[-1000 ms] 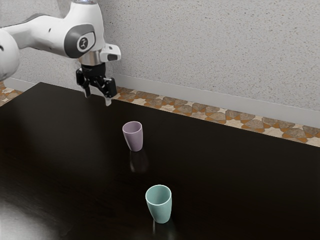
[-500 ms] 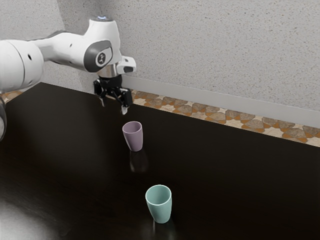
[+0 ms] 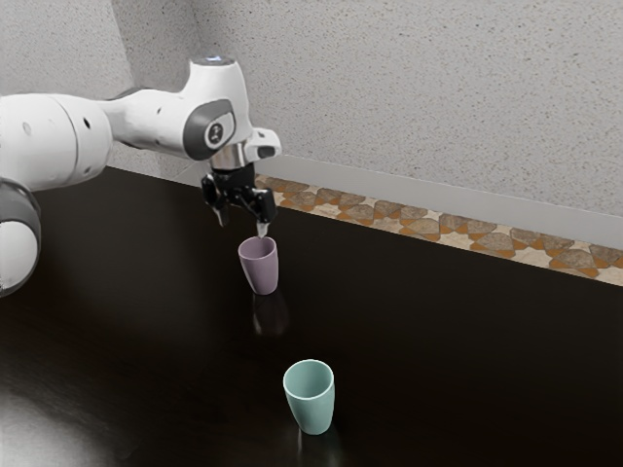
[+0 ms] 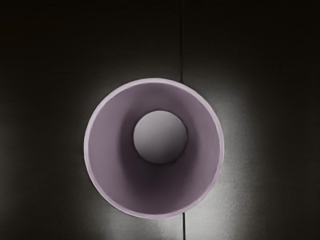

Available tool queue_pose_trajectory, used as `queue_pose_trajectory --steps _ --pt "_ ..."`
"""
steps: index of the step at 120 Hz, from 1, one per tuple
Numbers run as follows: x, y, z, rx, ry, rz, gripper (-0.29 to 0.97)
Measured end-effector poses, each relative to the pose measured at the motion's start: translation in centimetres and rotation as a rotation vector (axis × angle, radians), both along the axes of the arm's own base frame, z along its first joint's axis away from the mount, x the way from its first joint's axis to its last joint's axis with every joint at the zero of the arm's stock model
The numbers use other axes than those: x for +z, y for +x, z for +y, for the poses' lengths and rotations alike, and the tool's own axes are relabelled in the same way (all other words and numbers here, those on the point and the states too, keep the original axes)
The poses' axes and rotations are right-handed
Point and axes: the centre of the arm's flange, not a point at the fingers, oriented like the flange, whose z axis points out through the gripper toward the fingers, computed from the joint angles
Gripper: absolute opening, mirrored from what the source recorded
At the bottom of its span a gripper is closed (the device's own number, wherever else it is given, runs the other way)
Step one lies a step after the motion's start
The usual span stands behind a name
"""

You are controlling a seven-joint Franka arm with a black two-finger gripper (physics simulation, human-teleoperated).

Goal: Place the left cup onto the right cup

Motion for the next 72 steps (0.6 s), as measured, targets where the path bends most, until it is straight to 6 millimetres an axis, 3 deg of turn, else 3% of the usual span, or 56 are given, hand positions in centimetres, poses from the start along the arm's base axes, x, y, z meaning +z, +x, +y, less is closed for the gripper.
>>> queue_pose_trajectory --steps 72 --pt "-4.1 1.6 -1.7 0.016 -0.035 0.002 0.68"
